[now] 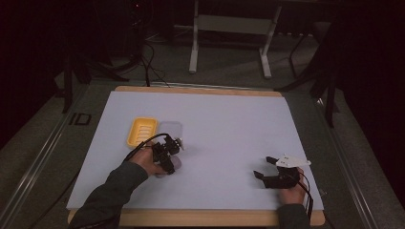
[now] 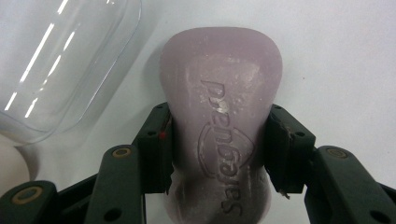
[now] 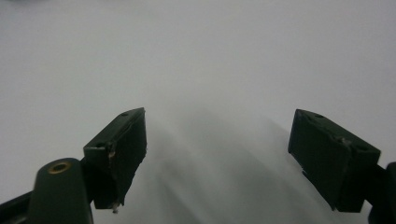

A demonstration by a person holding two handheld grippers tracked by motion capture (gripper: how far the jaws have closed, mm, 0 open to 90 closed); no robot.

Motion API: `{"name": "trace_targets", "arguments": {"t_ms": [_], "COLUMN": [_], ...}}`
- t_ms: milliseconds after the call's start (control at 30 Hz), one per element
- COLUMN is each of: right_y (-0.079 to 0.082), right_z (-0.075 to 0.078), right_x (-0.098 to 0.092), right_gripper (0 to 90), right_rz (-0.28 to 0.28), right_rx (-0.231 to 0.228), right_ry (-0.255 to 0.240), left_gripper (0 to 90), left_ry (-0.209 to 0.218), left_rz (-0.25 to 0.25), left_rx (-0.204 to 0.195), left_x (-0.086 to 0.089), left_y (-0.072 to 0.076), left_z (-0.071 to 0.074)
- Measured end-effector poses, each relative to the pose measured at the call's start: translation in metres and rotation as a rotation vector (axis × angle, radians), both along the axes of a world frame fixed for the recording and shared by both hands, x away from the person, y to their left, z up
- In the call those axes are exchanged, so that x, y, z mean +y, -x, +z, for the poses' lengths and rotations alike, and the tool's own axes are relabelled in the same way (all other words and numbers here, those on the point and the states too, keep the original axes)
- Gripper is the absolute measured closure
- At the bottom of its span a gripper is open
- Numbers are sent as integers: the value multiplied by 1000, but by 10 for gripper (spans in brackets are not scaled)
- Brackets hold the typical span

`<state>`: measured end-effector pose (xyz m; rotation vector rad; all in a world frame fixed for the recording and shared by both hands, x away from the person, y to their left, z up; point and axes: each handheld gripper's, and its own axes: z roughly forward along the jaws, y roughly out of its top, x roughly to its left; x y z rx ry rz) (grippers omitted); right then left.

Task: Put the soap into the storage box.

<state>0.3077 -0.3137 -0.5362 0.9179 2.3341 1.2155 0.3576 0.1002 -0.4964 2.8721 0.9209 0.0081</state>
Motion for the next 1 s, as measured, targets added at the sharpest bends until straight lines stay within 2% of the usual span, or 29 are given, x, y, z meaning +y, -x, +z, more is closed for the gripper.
{"name": "trace_targets", "arguments": {"t_ms": [1000], "right_y": [0], "right_z": [0], "right_x": [0], "right_gripper": [191], "right_rz": [-1], "right_rx": [1], "right_ry": [0], "left_gripper": [498], "left_ry": [1], "left_rz": [22], "left_rx": [-31], "left_x": [15], "left_y": [-5], "left_z": [18]}}
